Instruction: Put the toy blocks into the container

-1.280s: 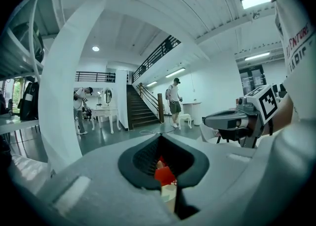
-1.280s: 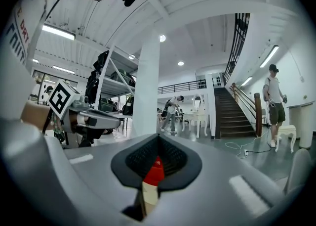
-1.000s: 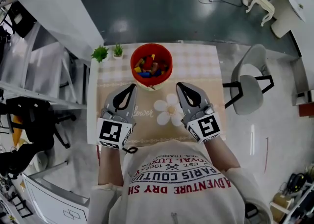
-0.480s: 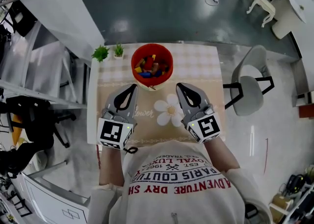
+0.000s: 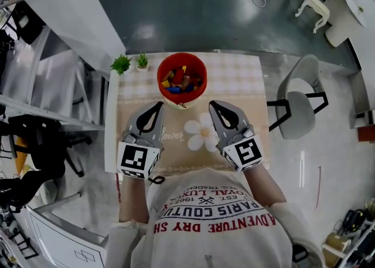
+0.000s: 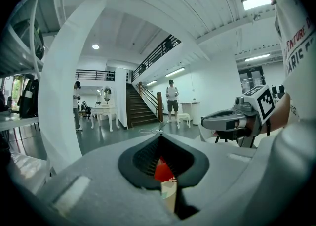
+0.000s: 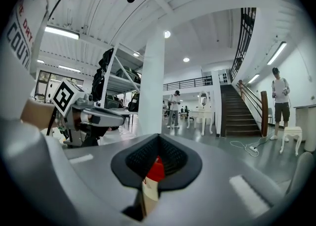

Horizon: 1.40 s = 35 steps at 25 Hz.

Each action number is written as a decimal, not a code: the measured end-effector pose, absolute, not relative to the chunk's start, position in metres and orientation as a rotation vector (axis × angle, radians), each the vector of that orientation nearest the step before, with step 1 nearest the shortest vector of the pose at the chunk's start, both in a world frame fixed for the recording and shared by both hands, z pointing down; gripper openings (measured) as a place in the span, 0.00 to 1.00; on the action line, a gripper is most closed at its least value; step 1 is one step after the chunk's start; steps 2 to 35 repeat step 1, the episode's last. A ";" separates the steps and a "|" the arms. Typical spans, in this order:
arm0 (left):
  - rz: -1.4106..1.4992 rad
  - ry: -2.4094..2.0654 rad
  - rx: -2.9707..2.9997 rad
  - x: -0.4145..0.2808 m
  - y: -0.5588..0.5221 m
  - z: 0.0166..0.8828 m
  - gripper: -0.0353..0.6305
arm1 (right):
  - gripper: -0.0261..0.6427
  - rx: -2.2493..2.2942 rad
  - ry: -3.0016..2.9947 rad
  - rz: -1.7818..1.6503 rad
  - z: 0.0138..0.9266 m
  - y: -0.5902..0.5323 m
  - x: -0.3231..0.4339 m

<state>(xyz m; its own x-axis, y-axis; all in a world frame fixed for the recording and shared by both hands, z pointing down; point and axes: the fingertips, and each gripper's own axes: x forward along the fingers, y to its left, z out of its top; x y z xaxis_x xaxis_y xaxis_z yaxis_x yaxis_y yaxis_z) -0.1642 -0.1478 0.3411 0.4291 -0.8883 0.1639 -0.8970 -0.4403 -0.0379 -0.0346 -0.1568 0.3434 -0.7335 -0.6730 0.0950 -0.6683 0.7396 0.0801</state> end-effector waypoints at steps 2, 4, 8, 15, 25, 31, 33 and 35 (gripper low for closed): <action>0.250 -1.631 2.606 -0.164 -0.148 0.342 0.06 | 0.04 1.086 -2.814 -0.056 0.345 -0.157 -0.034; 0.250 -1.631 2.606 -0.164 -0.148 0.342 0.06 | 0.04 1.086 -2.814 -0.056 0.345 -0.157 -0.034; 0.250 -1.631 2.606 -0.164 -0.148 0.342 0.06 | 0.04 1.086 -2.814 -0.056 0.345 -0.157 -0.034; 0.250 -1.631 2.606 -0.164 -0.148 0.342 0.06 | 0.04 1.086 -2.814 -0.056 0.345 -0.157 -0.034; 0.250 -1.631 2.606 -0.164 -0.148 0.342 0.06 | 0.04 1.086 -2.814 -0.056 0.345 -0.157 -0.034; 0.250 -1.631 2.606 -0.164 -0.148 0.342 0.06 | 0.04 1.086 -2.814 -0.056 0.345 -0.157 -0.034; 0.250 -1.631 2.606 -0.164 -0.148 0.342 0.06 | 0.04 1.086 -2.814 -0.056 0.345 -0.157 -0.034; 0.250 -1.631 2.606 -0.164 -0.148 0.342 0.06 | 0.04 1.086 -2.814 -0.056 0.345 -0.157 -0.034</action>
